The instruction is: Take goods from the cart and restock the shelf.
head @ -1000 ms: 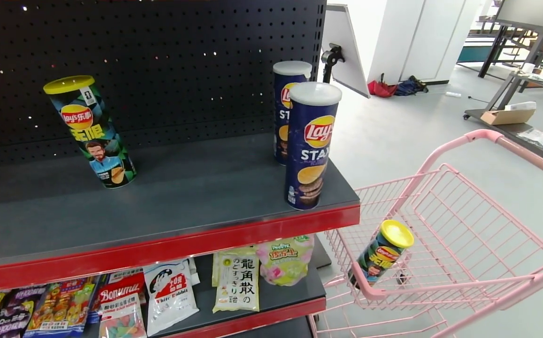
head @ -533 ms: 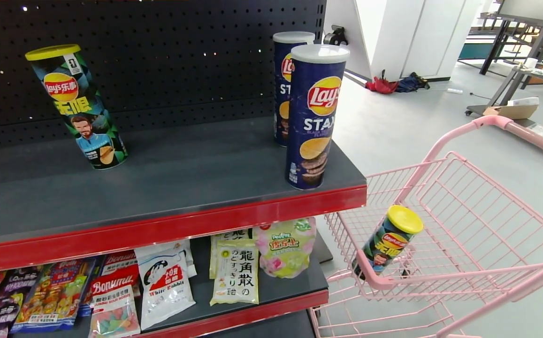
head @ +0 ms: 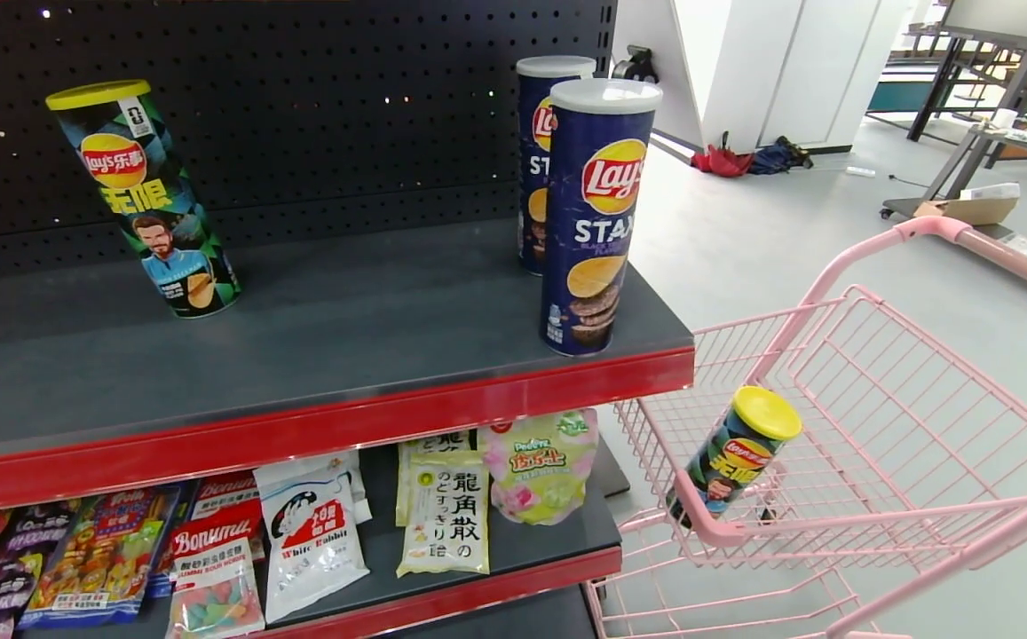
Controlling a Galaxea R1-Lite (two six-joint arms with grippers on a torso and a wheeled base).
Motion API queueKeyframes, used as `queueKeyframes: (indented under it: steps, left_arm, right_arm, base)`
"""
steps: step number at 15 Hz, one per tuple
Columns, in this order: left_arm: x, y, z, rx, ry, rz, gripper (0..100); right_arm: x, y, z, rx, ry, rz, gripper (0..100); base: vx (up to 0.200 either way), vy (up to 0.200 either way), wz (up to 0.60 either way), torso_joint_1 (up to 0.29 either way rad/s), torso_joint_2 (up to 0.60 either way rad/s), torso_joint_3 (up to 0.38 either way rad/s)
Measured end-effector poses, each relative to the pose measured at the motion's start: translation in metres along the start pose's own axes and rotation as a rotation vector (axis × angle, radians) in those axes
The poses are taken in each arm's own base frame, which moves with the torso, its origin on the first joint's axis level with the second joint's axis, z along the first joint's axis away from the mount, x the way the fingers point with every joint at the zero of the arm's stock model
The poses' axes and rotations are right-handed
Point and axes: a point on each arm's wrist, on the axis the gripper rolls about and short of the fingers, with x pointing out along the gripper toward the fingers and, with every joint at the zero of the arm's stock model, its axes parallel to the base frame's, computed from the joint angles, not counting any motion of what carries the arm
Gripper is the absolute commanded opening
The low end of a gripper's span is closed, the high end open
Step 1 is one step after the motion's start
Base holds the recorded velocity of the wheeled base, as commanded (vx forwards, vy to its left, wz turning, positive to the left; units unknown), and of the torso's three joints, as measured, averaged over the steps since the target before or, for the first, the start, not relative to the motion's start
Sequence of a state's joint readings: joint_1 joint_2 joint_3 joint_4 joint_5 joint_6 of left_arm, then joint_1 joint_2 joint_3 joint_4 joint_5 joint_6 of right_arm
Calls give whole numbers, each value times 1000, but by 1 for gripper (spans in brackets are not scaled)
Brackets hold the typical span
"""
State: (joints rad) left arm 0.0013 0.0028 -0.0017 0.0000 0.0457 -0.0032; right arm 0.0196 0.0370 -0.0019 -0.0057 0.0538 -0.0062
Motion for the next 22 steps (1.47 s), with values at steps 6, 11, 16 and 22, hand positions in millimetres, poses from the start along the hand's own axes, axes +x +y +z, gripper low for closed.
queueKeyframes:
  steps: [6,11,16,22]
  left_arm:
    - [0,0,0,0,0,0,100]
    - [0,0,0,0,0,0,100]
    - [0,0,0,-1,0,0,100]
    - [0,0,0,-1,0,0,100]
  right_arm:
    - [19,0,78,167,25,117,100]
    - [120,7,104,223,156,200,100]
    - [180,14,70,259,333,217,100]
    - [210,21,44,265,432,224,100]
  base:
    - [0,0,0,0,0,0]
    - [0,0,0,0,0,0]
    - [0,0,0,0,0,0]
    - [0,0,0,0,0,0]
